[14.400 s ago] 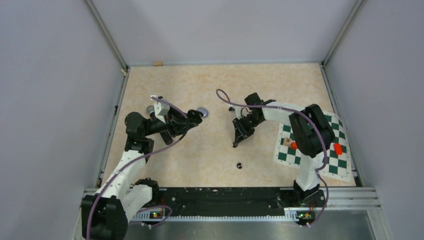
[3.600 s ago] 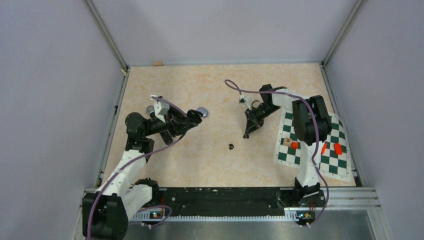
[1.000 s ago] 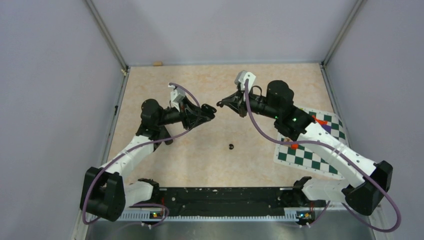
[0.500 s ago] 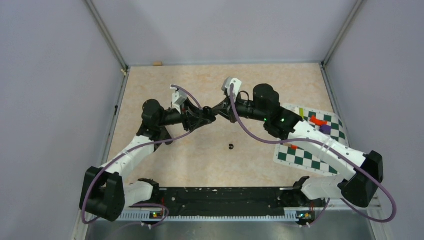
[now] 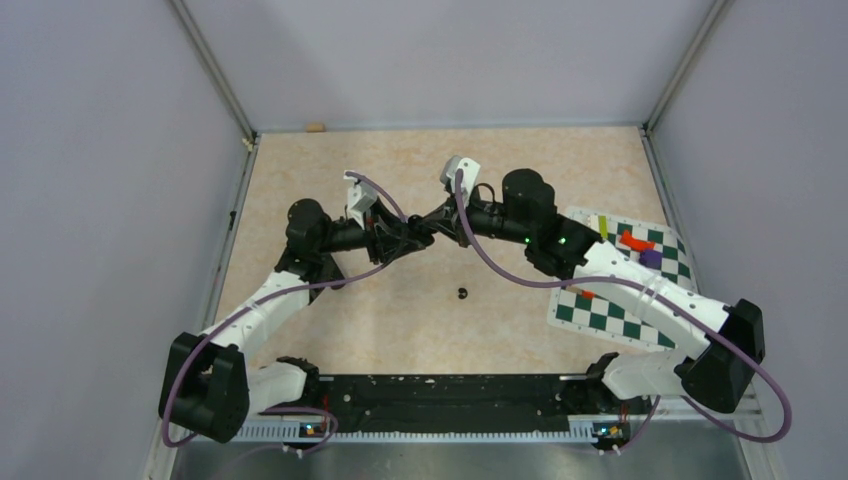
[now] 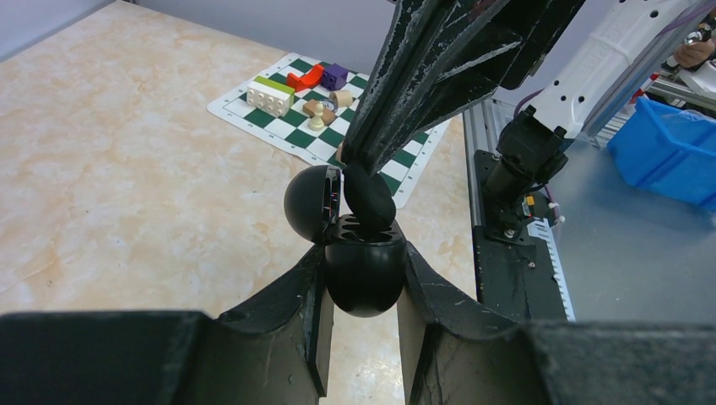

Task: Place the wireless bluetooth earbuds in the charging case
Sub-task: Place the earbud in the charging case.

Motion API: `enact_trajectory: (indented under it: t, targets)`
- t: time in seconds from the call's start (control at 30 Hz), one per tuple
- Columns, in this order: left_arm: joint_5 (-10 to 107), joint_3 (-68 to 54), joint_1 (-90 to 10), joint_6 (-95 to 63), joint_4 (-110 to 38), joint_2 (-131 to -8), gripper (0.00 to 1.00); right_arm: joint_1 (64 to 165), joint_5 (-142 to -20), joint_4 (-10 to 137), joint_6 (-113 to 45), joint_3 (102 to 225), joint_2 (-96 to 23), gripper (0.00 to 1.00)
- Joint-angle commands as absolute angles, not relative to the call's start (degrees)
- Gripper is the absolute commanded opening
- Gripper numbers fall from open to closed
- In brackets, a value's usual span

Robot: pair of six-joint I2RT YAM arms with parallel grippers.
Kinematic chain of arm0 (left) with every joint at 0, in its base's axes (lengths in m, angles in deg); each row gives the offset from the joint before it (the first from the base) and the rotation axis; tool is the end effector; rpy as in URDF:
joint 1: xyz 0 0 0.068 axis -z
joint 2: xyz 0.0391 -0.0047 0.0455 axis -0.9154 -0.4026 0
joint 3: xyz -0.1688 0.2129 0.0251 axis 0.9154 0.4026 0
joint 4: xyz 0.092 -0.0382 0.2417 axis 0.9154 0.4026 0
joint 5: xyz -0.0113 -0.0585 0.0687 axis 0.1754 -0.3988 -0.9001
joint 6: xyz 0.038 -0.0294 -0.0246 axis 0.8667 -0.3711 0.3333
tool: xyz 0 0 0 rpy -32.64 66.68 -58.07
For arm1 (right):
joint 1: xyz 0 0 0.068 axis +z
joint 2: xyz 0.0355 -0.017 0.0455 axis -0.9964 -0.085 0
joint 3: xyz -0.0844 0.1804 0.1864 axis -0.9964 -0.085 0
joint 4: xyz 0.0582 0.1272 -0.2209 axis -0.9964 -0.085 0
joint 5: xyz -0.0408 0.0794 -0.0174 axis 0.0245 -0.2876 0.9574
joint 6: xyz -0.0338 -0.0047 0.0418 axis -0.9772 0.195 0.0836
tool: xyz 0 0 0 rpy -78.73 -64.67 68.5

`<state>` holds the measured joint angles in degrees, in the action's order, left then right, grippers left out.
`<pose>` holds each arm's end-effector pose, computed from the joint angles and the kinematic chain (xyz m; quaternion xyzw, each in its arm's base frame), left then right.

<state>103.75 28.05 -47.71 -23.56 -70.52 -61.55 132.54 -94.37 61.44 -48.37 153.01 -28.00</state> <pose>0.2253 -0.1093 0.2968 0.3903 0.5671 -0.5375 0.4870 0.1926 0.2287 0.3735 -0.4520 0.6159 0.3483 0.5432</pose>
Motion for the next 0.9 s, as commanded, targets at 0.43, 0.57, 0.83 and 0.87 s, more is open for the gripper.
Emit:
enact_trajectory:
  t: [0.43, 0.57, 0.83, 0.87]
  targets:
    - [104.18, 27.91, -47.27, -22.16, -71.56, -61.61, 0.0, 134.71, -92.43, 62.6, -48.99, 156.23, -28.55, 0.0]
    - [104.25, 27.85, -47.29, -21.82, -71.29, -61.45, 0.0, 134.7, -91.79, 62.53, -49.2, 156.19, -28.22, 0.0]
    - [103.71, 28.02, -47.27, -21.36, -70.83, -61.08, 0.0, 134.69, -90.21, 62.13, -50.3, 156.19, -26.16, 0.0]
    - [103.72, 28.02, -47.27, -21.36, -70.76, -61.14, 0.0, 134.69, -90.25, 62.05, -50.31, 156.33, -25.98, 0.0]
